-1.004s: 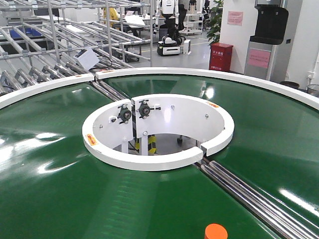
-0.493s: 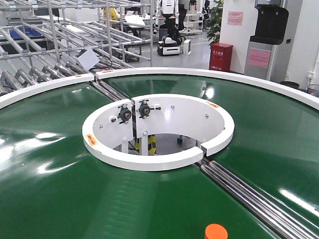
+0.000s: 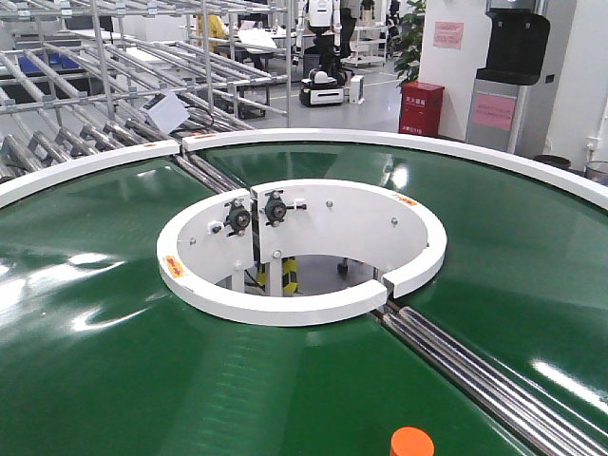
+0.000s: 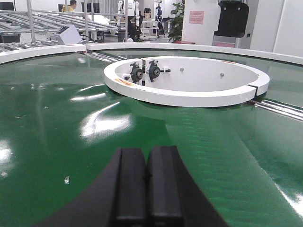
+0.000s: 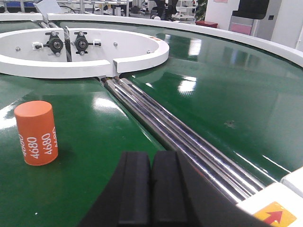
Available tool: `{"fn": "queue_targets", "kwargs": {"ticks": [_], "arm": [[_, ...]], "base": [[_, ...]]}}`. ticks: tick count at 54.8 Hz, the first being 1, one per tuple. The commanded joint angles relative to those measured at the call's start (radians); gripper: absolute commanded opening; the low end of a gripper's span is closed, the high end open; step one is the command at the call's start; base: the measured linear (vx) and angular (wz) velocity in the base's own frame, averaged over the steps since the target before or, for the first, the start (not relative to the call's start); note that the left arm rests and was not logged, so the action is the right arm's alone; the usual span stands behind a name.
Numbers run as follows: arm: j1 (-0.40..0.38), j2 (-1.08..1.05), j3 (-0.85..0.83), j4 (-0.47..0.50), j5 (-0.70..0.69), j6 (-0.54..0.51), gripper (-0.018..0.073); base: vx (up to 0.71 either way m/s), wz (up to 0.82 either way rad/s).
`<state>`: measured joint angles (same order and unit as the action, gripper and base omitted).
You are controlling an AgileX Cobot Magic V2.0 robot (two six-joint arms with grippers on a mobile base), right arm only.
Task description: Grab orange capacitor from left shelf to right conveyor
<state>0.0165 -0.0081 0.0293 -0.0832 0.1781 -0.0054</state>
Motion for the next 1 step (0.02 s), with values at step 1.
{"fn": "queue_targets", "kwargs": {"ticks": [1], "arm": [[-0.004,-0.016,0.010,-0.004,-0.078,-0.007,-0.0013]], "base": [[0.00,0.00]]}}
